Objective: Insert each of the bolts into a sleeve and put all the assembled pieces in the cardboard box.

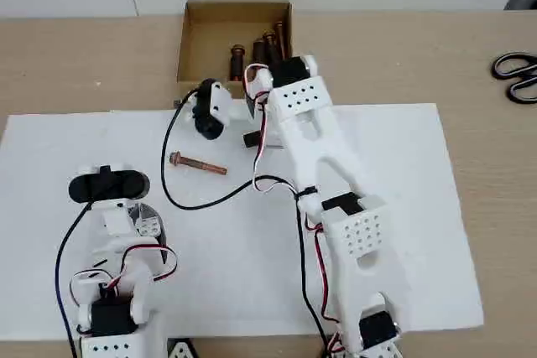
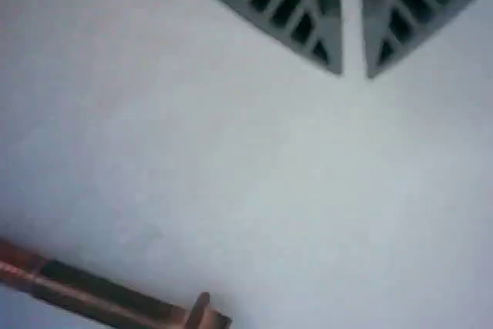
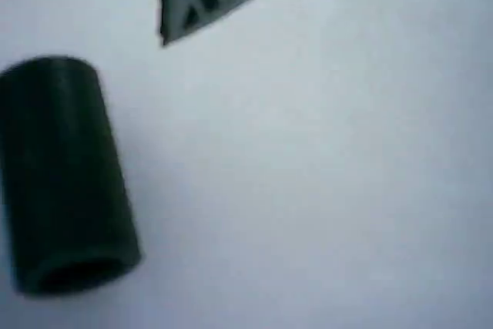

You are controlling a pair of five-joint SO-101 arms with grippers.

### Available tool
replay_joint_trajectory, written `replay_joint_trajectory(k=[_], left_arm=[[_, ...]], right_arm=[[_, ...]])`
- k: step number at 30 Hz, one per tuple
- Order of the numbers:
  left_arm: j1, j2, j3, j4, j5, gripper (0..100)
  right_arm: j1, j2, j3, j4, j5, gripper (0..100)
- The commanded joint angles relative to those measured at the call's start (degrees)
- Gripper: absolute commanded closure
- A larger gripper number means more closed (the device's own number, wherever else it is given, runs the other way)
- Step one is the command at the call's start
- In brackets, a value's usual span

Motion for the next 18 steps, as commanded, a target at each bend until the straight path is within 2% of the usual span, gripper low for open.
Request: replay_joint_trajectory(k=[1,18], left_arm=[[-0.2,-0.4,-0.1,-2.1,0.2,99],[-0.3,-0.4,-0.1,-2.1,0.2,99]], right_arm=[[-0.9,-0.5,-0.2,-0.9,1.4,85.5],[-2.4,5.8,-0.2,-6.6,3.8,85.5]])
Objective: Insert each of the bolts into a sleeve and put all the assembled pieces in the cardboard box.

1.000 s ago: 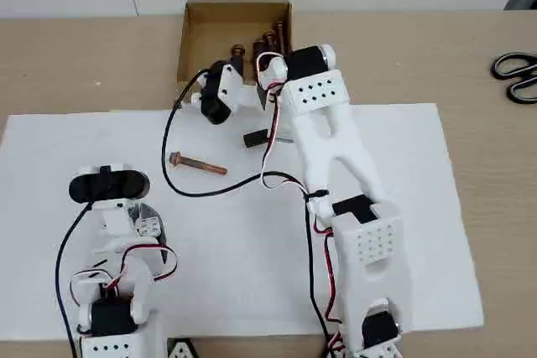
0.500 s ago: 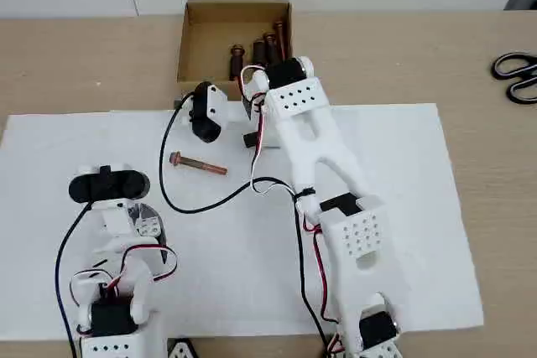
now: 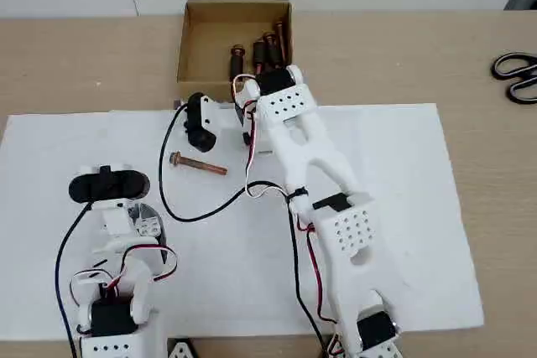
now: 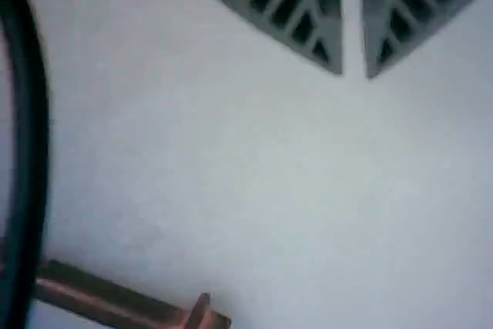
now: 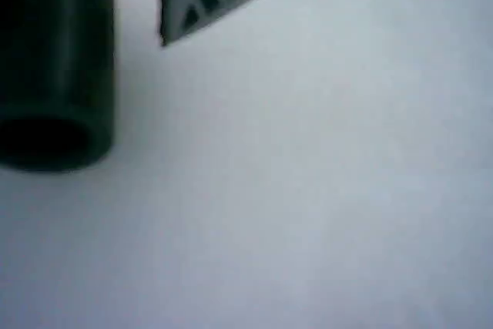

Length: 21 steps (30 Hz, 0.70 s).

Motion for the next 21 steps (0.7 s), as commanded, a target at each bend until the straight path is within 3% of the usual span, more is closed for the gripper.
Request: replay_joint_trajectory(k=[1,7,14,21], left_arm=[[-0.3,-0.4,-0.1,-2.1,0.2,99],[-0.3,-0.4,-0.1,-2.1,0.2,99],[-0.3,-0.4,-0.1,-2.1,0.2,99],[-0.3,-0.4,-0.1,-2.1,0.2,99]], right_arm=[[-0.5,0.6,-0.2,-1.5,0.7,85.5],[-0.5,3.0,-0.2,-1.4,2.2,86.8],[-0.9,3.5,-0.2,0.6,2.2,98.3],[-0.3,0.5,-7.0,5.7,0.0,99.1]])
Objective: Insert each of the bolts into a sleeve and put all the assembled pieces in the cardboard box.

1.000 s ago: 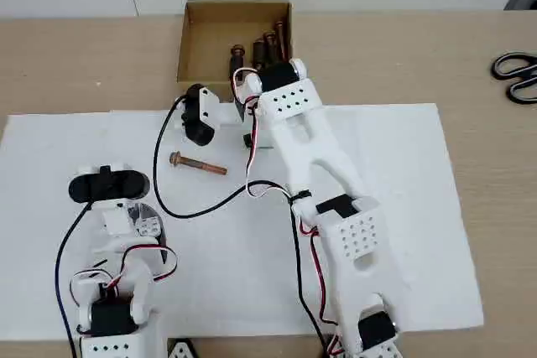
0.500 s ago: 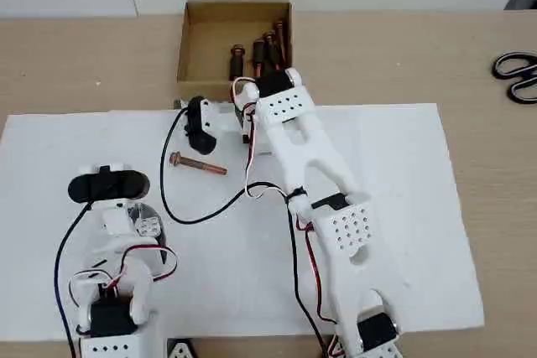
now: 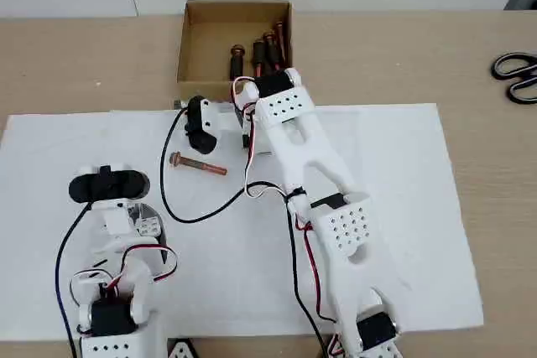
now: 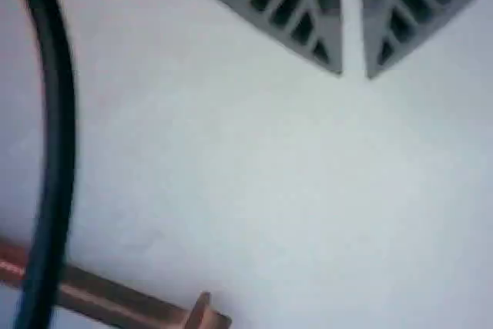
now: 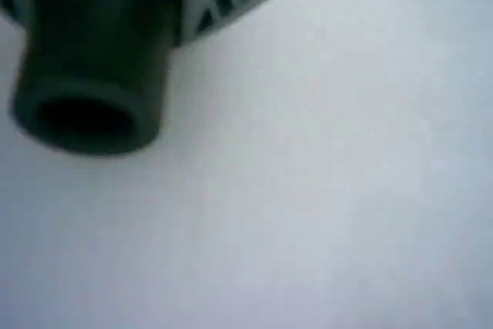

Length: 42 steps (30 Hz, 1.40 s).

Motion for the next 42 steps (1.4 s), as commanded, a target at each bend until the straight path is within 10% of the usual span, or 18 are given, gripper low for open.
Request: replay_joint_trajectory(k=[1,21,42], left_arm=[[-0.3,-0.4,-0.1,-2.1,0.2,99],[-0.2,-0.4,-0.2,-2.0,0.0,99],[4.6,6.7,-29.7,8.9,3.3,99]], right_arm=[[-0.3,-3.2,-5.2,4.4,-3.2,99.1],[13.8,-23.8,-2.2,9.9,-32.4,99.6],[28.4,-82.5,66.2,9.3,-50.6,99.5]])
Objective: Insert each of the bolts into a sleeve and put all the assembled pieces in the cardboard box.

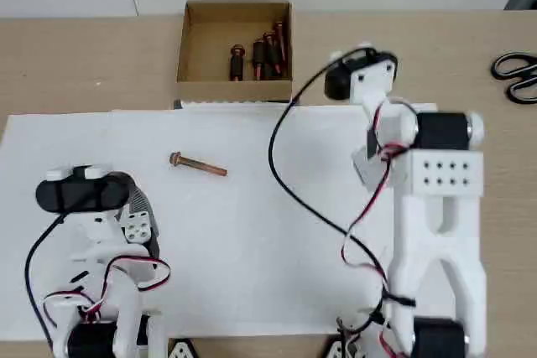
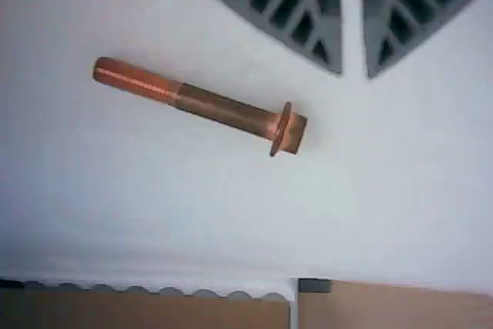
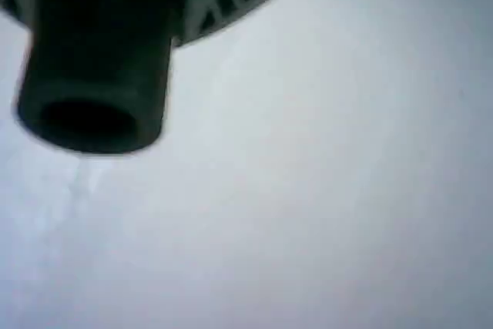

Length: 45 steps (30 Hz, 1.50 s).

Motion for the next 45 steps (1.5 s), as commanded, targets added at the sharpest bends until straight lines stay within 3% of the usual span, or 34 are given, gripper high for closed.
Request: replay_joint_trajectory(k=[1,7,15,22,26,39,45], left_arm=[[0.8,8.4,-8.0,0.4,3.0,99],[0.9,38.2,-30.0,1.8,12.1,99],[1.0,75.2,-60.5,14.3,23.7,99],[6.3,97.8,-73.8,21.7,43.1,99],[8.8,105.6,-78.2,22.1,50.2,99],[6.8,121.0,-82.8,20.2,51.4,99],[6.8,123.1,-82.8,17.5,51.4,90]], right_arm=[[3.2,-8.9,7.3,0.1,-1.9,99.5],[7.3,-18.8,17.1,0.2,-2.5,99.5],[14.8,-25.7,23.4,-0.2,-2.5,99.5],[20.3,-26.5,23.4,-0.3,-2.3,99.5],[22.1,-26.5,23.4,-0.3,-2.3,99.5],[22.9,-26.5,23.4,-0.3,-2.2,99.5],[22.9,-26.5,23.4,-0.3,-2.2,99.5]])
